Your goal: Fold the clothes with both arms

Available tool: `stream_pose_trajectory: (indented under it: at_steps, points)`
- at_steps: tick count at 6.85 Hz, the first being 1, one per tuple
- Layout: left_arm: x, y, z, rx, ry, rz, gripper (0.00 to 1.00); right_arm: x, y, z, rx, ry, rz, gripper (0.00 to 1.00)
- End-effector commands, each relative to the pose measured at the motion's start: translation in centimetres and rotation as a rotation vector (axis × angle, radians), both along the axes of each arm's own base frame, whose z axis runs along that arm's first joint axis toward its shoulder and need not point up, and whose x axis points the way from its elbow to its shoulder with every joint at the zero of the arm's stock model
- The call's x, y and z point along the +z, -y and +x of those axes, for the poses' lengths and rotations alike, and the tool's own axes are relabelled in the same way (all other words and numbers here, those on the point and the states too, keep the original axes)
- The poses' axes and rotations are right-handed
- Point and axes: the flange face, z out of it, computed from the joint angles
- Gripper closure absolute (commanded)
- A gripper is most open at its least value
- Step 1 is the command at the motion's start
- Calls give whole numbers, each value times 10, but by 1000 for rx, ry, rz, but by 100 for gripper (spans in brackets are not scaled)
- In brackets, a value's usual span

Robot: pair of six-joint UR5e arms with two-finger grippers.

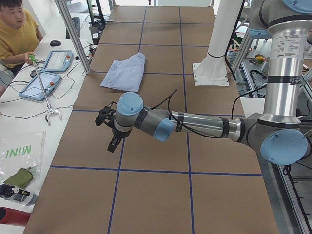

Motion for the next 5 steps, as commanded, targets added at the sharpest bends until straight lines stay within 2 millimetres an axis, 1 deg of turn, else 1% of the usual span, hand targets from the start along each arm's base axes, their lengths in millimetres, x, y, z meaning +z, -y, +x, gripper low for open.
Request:
stream_pose_trajectory:
  at_steps: [1, 2, 5]
  points:
    - [0, 0, 1, 1, 0, 0, 0, -4, 3, -5, -6, 2, 4, 0]
    - [-1, 0, 1, 1, 0, 3, 0, -8, 4, -7, -11, 3, 13, 0]
    - [-1, 0, 1, 3, -1, 5, 0, -9, 5, -19, -35, 2, 17, 0]
